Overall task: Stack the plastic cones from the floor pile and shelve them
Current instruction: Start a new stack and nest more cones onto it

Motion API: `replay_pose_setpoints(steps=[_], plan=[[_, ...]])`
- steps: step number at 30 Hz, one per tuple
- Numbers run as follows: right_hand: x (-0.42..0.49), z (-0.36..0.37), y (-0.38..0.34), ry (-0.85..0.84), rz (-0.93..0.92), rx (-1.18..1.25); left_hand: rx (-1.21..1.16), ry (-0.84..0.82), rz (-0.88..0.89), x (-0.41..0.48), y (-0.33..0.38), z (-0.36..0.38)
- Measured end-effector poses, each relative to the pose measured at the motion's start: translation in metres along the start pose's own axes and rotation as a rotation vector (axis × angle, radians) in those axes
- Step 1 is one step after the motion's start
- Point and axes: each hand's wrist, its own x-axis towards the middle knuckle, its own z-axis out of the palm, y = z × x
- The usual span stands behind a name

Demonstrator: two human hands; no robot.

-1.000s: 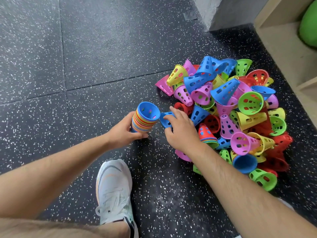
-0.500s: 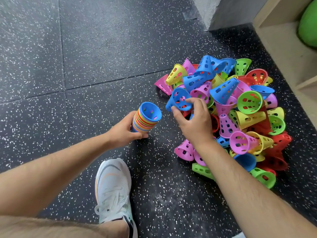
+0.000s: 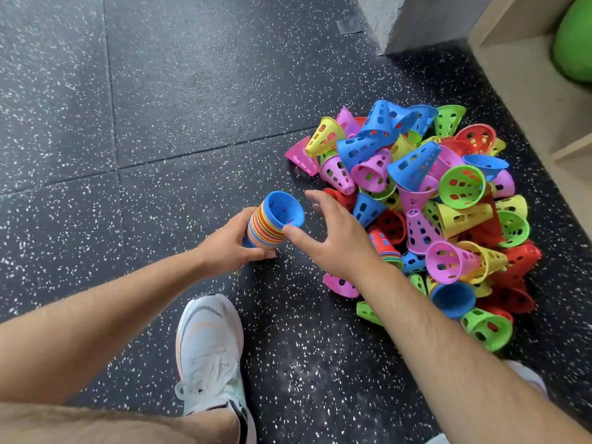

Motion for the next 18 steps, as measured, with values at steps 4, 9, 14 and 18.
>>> replay_pose_setpoints(steps=[4,9,14,18], plan=[[-0.015,0.003,0.016,0.115,-0.002,0.011,0.058,0.001,-0.004,-0.001,0.0,0.0],[-0.044,0.002,0.056,0.094,-0.05,-0.17,0.148,-0.036,0.01,-0.005,0.008,0.008],[-0.073,0.005,0.071,-0.048,-0.053,-0.302,0.24,-0.099,0.087,-0.012,0.028,0.038],[-0.085,0.012,0.076,-0.111,-0.038,-0.391,0.28,-0.137,0.096,-0.016,0.035,0.049]])
